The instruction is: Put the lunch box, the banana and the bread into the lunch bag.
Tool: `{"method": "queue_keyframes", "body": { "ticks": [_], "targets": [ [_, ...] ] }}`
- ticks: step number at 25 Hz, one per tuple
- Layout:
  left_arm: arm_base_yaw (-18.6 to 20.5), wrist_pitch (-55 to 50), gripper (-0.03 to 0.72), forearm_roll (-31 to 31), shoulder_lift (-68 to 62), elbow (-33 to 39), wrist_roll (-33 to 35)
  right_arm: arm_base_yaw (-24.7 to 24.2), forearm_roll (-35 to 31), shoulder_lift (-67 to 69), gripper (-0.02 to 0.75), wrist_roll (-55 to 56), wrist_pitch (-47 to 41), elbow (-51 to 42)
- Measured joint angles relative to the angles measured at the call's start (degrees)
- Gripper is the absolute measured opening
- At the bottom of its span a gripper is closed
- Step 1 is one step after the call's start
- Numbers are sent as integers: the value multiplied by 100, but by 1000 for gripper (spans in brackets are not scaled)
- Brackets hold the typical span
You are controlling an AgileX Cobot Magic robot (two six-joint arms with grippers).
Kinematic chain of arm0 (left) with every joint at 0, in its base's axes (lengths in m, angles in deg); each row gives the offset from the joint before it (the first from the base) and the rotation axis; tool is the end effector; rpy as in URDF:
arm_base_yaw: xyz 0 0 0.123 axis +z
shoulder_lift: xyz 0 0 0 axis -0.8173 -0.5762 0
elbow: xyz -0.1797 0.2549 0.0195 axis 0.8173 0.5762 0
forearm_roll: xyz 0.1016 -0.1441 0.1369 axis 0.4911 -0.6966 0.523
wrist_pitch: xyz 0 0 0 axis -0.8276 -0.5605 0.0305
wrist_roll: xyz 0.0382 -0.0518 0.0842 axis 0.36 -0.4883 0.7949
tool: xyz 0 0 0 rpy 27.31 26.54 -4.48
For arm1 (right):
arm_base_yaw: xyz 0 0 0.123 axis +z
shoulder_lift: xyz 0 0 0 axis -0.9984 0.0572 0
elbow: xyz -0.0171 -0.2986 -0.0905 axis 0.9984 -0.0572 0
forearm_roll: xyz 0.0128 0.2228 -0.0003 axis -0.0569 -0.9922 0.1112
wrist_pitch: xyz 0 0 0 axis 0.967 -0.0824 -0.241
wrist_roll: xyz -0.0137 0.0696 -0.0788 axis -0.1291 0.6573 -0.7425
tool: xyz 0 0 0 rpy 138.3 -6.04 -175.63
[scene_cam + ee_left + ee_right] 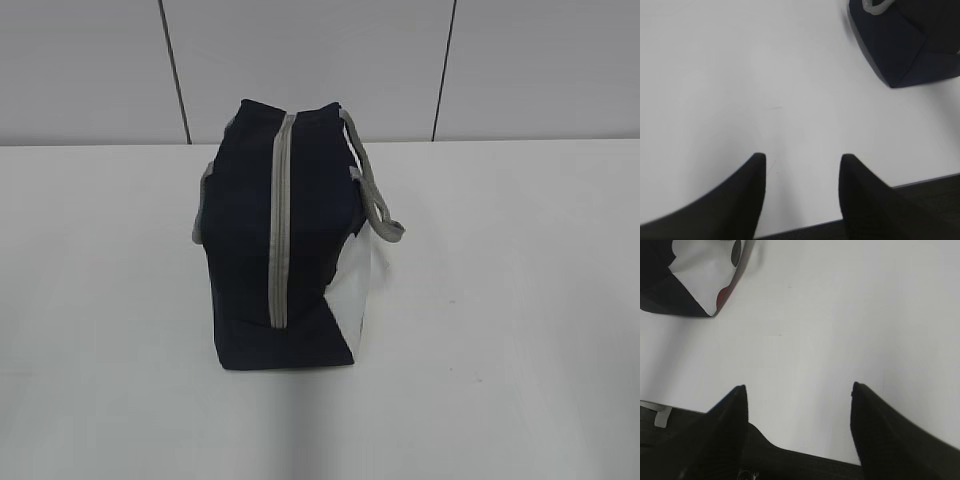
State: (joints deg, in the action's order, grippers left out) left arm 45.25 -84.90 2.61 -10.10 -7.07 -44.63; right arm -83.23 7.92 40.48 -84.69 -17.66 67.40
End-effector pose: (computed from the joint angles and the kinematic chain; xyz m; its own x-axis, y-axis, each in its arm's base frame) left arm -0.0332 0.0066 0.2630 -0.5662 0.1143 -0.8163 0.1698 0.9853 0.0201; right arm -0.0073 0.0094 0.2807 -0.6358 -0.1043 -0.7648 -0.1737 0.9847 0.0101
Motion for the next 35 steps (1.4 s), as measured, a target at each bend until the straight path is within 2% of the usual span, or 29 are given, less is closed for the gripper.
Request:
{"method": "queue_keyframes", "body": {
  "ticks": [14, 23, 35],
  "targets": [
    [-23, 39, 338, 0, 0, 0, 0, 0, 44, -360, 476, 18, -141, -216],
    [-23, 39, 298, 0, 0, 7, 0, 0, 332, -543, 475, 218, -343, -346],
    [-23, 39, 266, 0, 0, 9, 0, 0, 366, -543, 475, 261, -343, -350]
  ]
}}
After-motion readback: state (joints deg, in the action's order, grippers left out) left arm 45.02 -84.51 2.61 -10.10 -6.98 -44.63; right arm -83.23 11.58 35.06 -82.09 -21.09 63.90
